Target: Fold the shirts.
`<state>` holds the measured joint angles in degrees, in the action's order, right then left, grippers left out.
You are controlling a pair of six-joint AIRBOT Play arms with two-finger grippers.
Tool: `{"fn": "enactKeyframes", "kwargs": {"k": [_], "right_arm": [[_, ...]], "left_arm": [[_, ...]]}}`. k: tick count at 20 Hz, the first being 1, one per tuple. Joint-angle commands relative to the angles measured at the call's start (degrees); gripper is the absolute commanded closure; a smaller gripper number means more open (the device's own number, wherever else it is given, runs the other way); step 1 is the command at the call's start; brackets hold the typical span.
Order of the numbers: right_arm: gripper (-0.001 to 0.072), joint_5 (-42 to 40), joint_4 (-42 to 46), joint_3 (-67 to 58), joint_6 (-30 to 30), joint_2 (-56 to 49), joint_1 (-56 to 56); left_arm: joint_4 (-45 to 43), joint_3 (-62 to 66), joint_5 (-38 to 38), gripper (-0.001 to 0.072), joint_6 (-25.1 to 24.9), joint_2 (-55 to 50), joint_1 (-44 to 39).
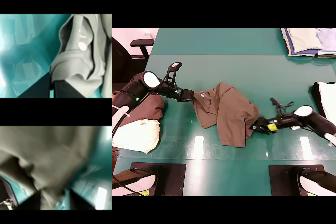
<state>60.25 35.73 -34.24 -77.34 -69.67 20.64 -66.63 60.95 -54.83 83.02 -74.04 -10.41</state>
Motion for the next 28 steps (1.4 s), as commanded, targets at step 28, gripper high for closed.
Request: {"fn": "enactKeyframes", "kwargs": {"k": [28], "right_arm": [[0.0695, 12.37, 39.08, -46.97, -8.17, 18.73, -9.09]], "left_arm": [[-15.96, 17.77, -5.16, 0.0676, 2.01, 25.75, 0.04]]}}
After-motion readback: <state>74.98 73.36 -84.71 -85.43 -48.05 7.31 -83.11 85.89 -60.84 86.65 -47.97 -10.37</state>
